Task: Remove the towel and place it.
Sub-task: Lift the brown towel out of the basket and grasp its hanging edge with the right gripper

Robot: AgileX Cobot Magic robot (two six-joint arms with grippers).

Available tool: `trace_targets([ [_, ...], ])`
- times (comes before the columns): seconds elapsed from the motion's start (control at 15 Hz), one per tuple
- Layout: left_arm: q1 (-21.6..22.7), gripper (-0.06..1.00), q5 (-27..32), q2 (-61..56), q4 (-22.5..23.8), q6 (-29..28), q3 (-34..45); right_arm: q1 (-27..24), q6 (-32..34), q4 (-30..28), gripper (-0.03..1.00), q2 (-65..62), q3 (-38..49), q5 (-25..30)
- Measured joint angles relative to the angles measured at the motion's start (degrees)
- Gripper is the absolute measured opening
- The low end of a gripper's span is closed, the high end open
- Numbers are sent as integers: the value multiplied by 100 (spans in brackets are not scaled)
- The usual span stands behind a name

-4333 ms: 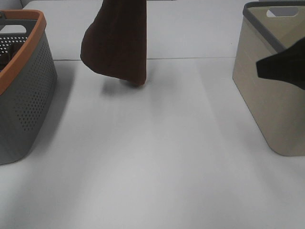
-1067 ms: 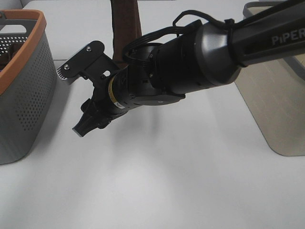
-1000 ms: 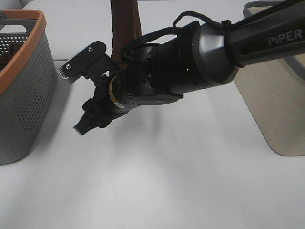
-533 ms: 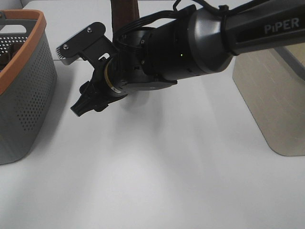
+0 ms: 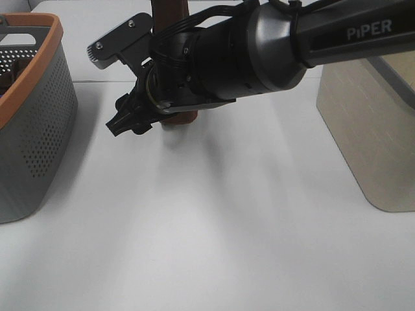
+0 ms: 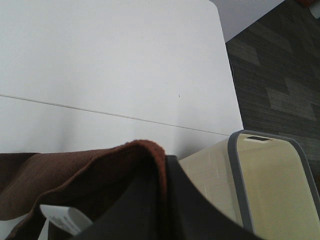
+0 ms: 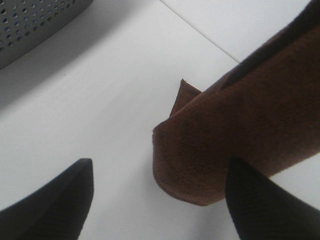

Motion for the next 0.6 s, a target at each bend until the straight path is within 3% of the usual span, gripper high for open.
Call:
trace_targets([
  [0.2,0,1,0,0,-29,0,0,-252,441,-40,73,11,-6,-80],
  [0.47,0,1,0,0,0,218,0,-435,550,143,73,17,-17,-481],
  [0.6,0,1,0,0,126,453,0,-361,533,476,73,17,-17,-223],
])
